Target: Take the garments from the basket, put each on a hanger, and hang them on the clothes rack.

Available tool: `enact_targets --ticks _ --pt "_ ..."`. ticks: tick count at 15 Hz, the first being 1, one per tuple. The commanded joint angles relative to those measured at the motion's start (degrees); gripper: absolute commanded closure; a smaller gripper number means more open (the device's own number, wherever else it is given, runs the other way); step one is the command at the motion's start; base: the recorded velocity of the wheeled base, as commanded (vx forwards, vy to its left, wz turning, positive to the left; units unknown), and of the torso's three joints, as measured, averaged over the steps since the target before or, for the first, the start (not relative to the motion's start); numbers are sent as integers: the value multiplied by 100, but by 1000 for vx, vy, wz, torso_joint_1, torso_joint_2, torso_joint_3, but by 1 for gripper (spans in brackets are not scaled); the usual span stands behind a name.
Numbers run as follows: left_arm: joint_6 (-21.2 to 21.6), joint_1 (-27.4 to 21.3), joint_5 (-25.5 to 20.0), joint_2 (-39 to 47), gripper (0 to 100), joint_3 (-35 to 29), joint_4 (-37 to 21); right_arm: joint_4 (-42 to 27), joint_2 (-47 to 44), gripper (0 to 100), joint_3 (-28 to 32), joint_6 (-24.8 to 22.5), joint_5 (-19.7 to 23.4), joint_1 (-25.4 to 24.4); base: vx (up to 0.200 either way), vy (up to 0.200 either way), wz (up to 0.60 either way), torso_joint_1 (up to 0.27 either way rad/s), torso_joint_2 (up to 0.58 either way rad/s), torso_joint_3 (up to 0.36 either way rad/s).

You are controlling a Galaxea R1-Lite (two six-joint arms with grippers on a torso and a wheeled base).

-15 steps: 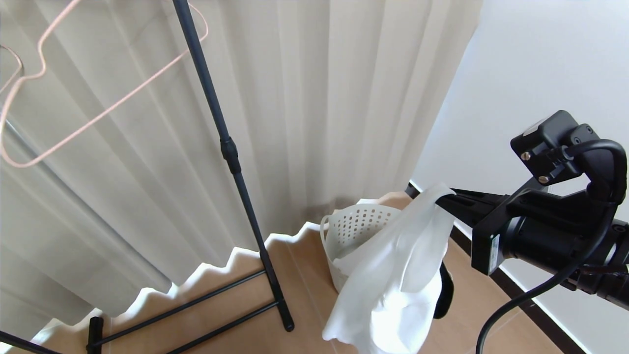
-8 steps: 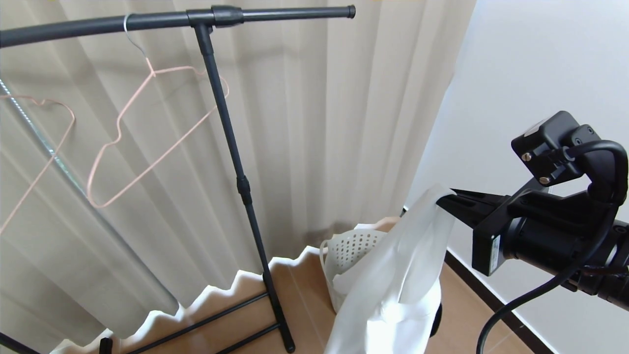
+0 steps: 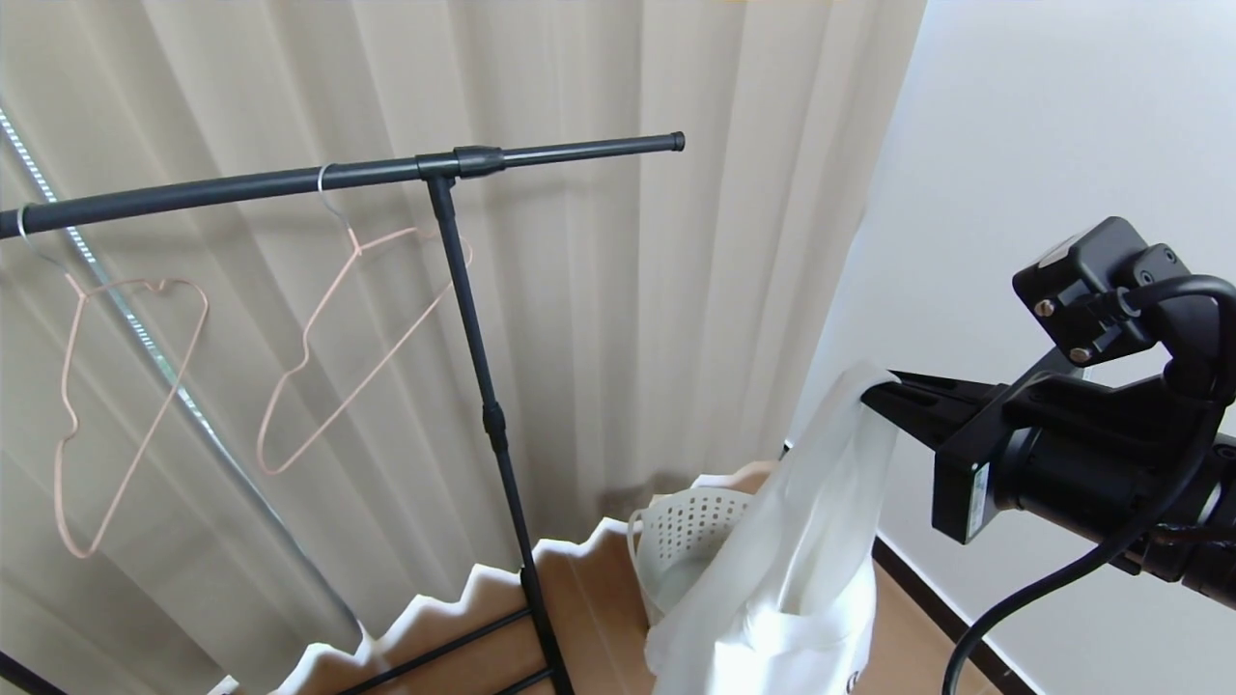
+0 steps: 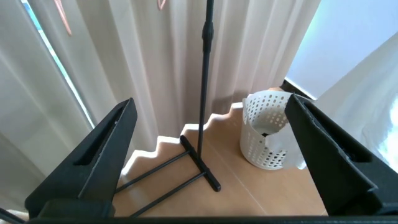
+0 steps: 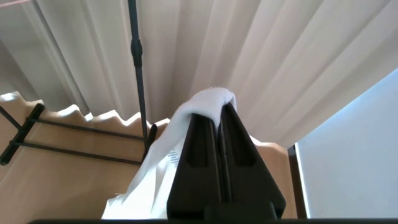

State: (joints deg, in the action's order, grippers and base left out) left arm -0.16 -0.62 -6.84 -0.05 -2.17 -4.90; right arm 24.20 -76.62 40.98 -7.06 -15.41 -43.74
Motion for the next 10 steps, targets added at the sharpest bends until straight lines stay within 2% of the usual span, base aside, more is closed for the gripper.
enact_targets --ticks 1,10 --pt "16 1 -2 5 0 6 -2 6 -20 100 -3 3 3 -3 0 0 0 266 -598 -330" --pt "25 1 -10 5 0 6 -2 6 -11 100 -29 -6 -6 -3 0 0 0 178 -398 -220"
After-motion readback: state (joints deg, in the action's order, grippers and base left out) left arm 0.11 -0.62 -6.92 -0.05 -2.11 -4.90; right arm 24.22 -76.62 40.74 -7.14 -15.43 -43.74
